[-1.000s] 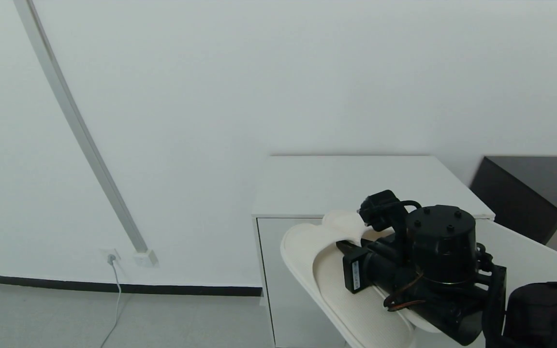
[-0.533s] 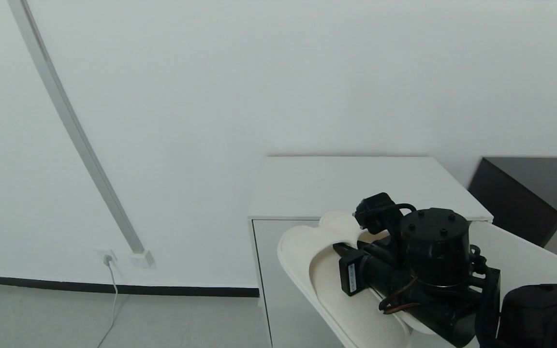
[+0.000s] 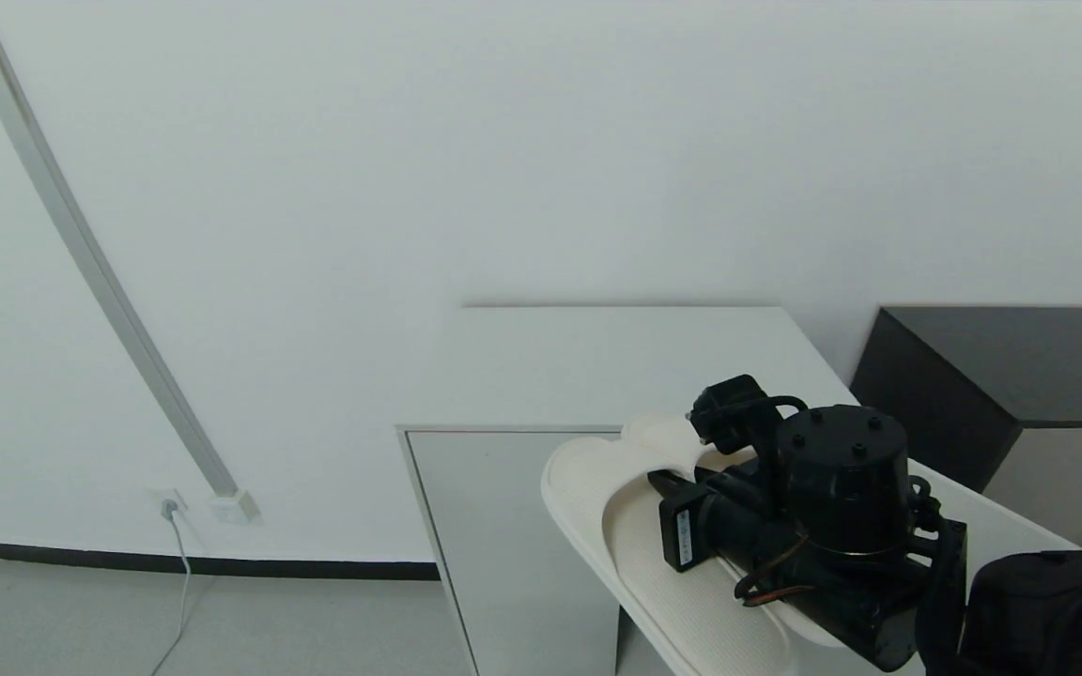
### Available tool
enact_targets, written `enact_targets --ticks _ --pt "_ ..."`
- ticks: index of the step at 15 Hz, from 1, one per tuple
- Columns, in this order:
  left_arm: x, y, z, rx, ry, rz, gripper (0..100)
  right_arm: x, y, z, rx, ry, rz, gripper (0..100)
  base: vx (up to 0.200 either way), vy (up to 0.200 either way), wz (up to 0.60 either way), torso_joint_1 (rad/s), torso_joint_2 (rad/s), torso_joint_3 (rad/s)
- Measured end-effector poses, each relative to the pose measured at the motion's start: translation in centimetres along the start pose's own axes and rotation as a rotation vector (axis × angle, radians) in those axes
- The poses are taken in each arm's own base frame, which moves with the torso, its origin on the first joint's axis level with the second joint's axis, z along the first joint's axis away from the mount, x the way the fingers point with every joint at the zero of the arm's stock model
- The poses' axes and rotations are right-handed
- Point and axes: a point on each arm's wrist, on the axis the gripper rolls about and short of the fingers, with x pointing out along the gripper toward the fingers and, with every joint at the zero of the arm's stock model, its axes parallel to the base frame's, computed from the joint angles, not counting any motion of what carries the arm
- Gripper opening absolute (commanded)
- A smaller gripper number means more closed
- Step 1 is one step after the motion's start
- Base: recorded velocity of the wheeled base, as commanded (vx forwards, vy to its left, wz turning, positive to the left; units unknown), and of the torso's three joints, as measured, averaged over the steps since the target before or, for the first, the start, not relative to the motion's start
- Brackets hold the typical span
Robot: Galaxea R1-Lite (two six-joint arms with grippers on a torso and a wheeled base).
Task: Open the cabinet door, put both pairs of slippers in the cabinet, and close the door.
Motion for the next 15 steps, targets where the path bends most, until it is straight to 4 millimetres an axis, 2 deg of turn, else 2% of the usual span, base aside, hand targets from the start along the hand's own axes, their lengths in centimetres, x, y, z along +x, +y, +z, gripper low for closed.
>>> enact_targets --ticks 1,15 --pt "0.00 0.00 0.00 0.000 0.000 0.000 0 0.04 0.03 -0.06 0.000 0.000 0.001 0 0.000 -0.200 0.00 0.007 0.00 0.002" --pt "0.00 0.00 0.00 0.002 0.000 0.000 0 0.89 -0.13 -0.93 -0.005 -0.016 -0.003 0 0.000 0.000 0.00 0.000 0.00 0.000"
